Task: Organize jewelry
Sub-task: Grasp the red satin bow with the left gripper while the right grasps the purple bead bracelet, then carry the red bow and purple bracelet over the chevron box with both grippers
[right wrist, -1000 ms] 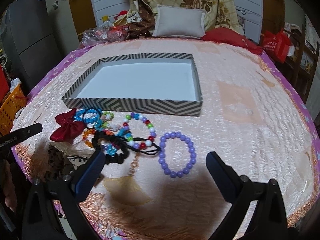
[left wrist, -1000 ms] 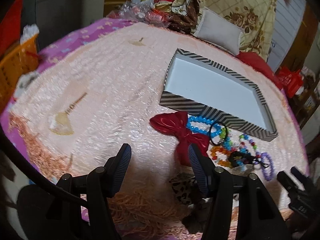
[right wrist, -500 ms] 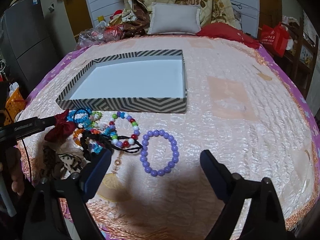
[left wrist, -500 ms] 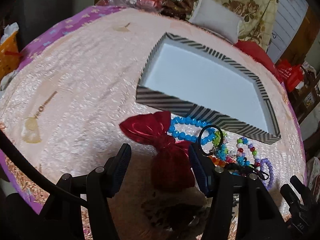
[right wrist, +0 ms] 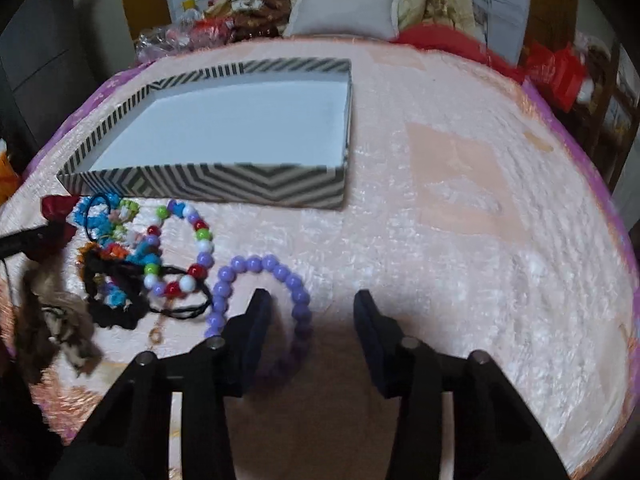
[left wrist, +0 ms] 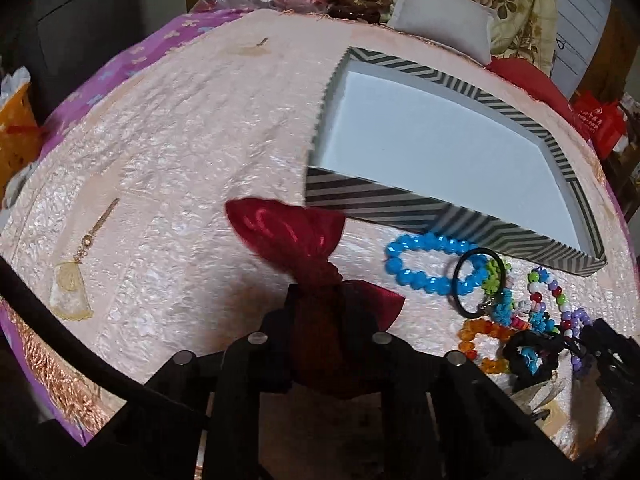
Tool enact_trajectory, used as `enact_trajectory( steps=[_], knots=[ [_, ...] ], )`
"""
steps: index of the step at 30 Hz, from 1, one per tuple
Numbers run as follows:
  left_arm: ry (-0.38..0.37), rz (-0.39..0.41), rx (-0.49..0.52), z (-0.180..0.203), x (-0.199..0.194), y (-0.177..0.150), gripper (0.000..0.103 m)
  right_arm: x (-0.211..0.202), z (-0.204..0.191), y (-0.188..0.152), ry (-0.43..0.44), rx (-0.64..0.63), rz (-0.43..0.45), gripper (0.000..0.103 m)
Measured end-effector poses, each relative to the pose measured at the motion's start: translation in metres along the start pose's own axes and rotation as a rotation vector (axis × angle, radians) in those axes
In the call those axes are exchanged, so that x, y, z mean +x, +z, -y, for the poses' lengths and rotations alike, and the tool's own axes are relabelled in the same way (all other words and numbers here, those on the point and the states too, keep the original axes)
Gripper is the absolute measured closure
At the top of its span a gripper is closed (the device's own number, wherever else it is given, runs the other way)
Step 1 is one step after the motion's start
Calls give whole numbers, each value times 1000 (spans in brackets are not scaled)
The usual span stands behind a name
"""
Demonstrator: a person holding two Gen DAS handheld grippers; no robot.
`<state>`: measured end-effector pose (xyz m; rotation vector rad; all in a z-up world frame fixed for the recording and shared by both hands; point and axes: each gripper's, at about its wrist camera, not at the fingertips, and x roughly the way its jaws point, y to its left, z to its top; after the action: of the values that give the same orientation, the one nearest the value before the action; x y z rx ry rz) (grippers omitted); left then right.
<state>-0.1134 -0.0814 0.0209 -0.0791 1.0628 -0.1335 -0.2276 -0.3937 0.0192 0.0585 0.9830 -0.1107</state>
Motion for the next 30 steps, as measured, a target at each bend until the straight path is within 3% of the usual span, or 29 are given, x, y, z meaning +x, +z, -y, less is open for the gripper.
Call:
enact_trajectory(
  steps=[1, 3, 4, 19, 30],
  knots=[
    [-11, -3, -10, -3, -1, 0, 98, -1, -1, 0, -4, -7, 7, 66],
    [-26, -3, -25, -9, -4, 0, 99, -2, -4, -1, -17, -21, 19, 91],
    [-30, 2, -26, -10, -5, 0, 99, -3, -4, -1, -36, -31, 19, 93],
    [-76, 139, 29, 1, -65, 18, 99, -58, -3, 27, 86, -15, 150, 94],
    [-96, 133, 55, 19, -48, 65, 99, -68, -32, 98, 171, -50, 239, 94]
  ],
)
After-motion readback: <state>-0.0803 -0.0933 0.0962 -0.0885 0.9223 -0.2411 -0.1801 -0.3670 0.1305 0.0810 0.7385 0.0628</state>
